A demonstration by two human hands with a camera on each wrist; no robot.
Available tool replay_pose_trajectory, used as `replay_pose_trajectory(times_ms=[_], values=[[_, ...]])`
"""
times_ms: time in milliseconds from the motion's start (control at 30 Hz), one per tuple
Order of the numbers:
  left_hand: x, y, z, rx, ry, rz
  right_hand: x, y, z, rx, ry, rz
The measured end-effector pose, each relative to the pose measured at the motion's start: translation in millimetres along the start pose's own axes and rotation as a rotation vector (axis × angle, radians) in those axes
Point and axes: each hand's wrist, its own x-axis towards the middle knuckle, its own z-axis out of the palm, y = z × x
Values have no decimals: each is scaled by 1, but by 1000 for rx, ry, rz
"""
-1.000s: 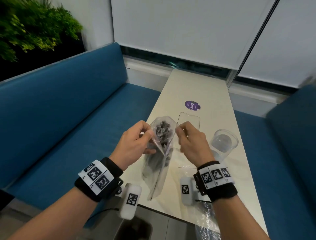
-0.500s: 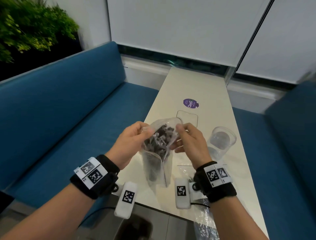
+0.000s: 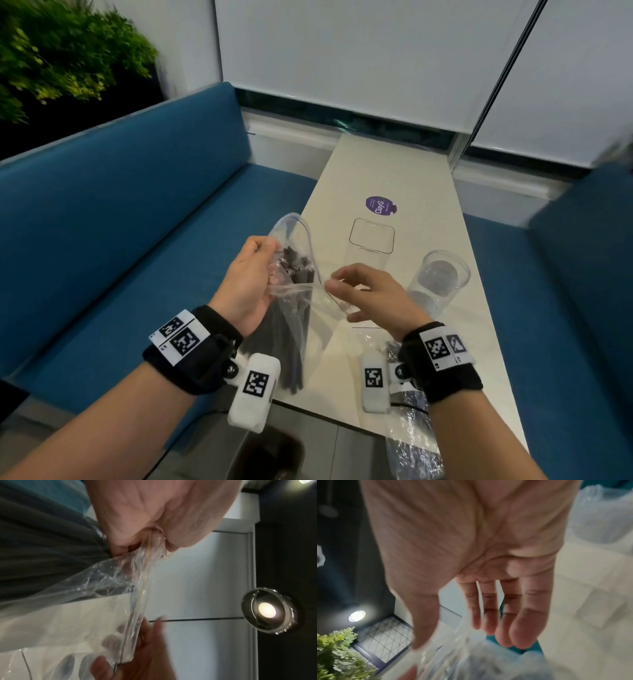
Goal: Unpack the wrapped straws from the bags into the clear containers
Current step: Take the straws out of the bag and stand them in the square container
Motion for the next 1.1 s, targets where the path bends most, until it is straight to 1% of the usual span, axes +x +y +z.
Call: replay_pose_trajectory(times_ms=[67,100,200,267,300,333,367,400,433,467,500,567,600,633,667,733,767,833,867,900,933,967,1000,1067,1100], values=[[-8,2,6,44,-111,-14,2,-7,14,-19,-37,50],[-11,1,8,74,-161,2,2,-9,20,-49,-36,45],[-14,0,10,215,-236,127,9,-2,22,-58,61,33],[-11,2,5,286,-235,185,12,4,18,-22,156,8],[-8,3,2,348,-190,217,12,5,16,67,239,-12],[-5,3,-2,446,-113,253,13,4,15,211,320,-35],[0,2,-6,577,-18,283,13,3,13,387,358,-64],[3,-1,-11,694,71,292,12,1,12,529,350,-92],[5,-4,-16,761,119,249,12,0,11,605,331,-108],[9,-8,-20,756,120,164,11,-1,11,654,304,-109],[12,-12,-25,673,94,53,11,0,11,690,286,-98],[17,-14,-27,337,48,-148,17,9,12,728,289,-23],[19,-12,-25,160,32,-214,19,17,13,666,332,29],[21,-7,-25,19,22,-260,23,24,14,499,396,72],[25,-6,-25,-87,10,-304,24,32,14,285,460,91],[24,0,-21,-145,-15,-344,24,35,16,-76,514,63],[24,2,-20,-129,-9,-335,24,32,17,-148,517,42],[20,5,-14,-118,-33,-294,28,28,18,-128,523,14],[16,6,-11,-86,-62,-256,32,27,20,-98,523,-3],[10,6,-8,3,-77,-197,34,24,22,-51,512,-19],[10,2,-7,127,-64,-124,37,25,25,39,502,-26],[11,-1,-8,258,-39,-51,40,25,27,181,500,-18],[13,-4,-11,356,-17,2,44,26,29,371,489,5],[13,-6,-16,415,20,35,47,21,32,703,453,66],[13,-5,-17,401,21,19,49,21,34,752,459,100]])
